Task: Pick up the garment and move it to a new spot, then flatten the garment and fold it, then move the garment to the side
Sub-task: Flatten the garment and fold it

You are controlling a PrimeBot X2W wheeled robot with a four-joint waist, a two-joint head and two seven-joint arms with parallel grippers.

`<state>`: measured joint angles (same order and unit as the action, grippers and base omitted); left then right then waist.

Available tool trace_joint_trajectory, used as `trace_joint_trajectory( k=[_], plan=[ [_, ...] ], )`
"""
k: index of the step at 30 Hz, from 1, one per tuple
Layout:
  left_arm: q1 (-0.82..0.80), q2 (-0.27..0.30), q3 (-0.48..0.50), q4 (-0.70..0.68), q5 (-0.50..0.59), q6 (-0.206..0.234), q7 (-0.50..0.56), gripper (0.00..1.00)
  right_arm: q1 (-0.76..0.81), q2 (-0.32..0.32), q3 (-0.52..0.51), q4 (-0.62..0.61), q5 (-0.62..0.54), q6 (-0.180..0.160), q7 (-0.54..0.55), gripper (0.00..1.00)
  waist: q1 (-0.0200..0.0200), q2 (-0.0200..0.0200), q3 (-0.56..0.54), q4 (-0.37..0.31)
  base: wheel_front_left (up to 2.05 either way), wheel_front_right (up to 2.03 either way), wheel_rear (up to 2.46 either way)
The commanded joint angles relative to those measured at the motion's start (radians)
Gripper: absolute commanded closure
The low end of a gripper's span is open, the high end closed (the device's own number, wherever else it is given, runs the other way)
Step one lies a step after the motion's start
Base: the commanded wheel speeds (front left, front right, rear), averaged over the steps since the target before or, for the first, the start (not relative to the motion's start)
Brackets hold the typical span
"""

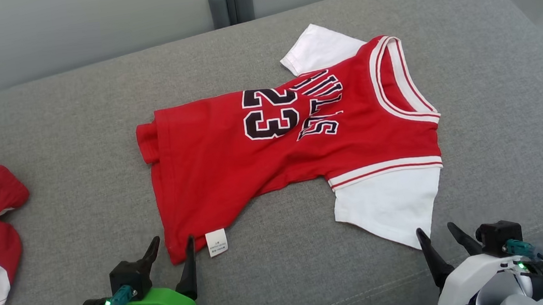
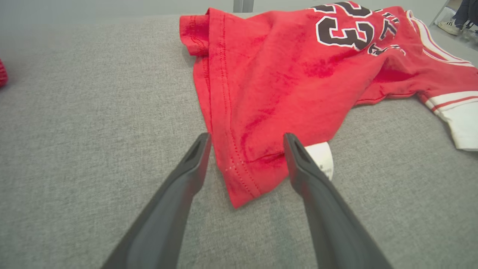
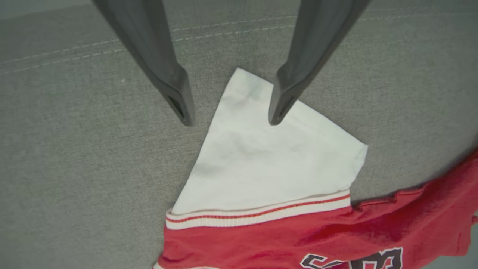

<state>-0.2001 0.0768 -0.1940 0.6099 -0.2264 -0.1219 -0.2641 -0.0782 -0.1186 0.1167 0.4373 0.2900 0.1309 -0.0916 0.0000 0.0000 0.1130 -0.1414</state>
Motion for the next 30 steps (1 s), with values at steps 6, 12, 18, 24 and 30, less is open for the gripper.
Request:
trace_joint_trajectory(
  k=[6,12,18,24,30],
  plan=[
    [-0.035,0.006,0.003,0.038,0.007,-0.004,0.0,0.0,-0.039,0.012,0.019,0.099,0.027,0.0,-0.03,0.0,0.0,0.0,0.032,-0.007,0.0,0.0,0.0],
    [-0.046,0.0,-0.001,0.069,0.008,-0.006,0.0,0.0,-0.074,0.023,0.055,0.182,0.048,0.0,-0.049,0.0,0.0,0.0,0.023,-0.003,0.0,0.0,0.0],
    [-0.065,-0.009,-0.02,0.135,-0.008,-0.009,0.0,0.0,-0.11,0.029,0.092,0.261,0.067,0.0,-0.051,0.0,0.0,0.0,0.01,-0.002,0.0,0.0,0.0],
    [-0.105,-0.012,-0.042,0.199,-0.028,-0.009,0.0,1.0,-0.148,0.041,0.124,0.334,0.084,0.0,-0.054,1.0,0.0,0.0,0.004,0.0,0.0,0.0,0.0],
    [-0.098,-0.011,-0.043,0.177,-0.031,-0.009,0.0,1.0,-0.167,0.036,0.147,0.354,0.109,0.0,-0.096,1.0,0.0,0.0,-0.003,0.009,0.0,0.0,0.0]
  ],
)
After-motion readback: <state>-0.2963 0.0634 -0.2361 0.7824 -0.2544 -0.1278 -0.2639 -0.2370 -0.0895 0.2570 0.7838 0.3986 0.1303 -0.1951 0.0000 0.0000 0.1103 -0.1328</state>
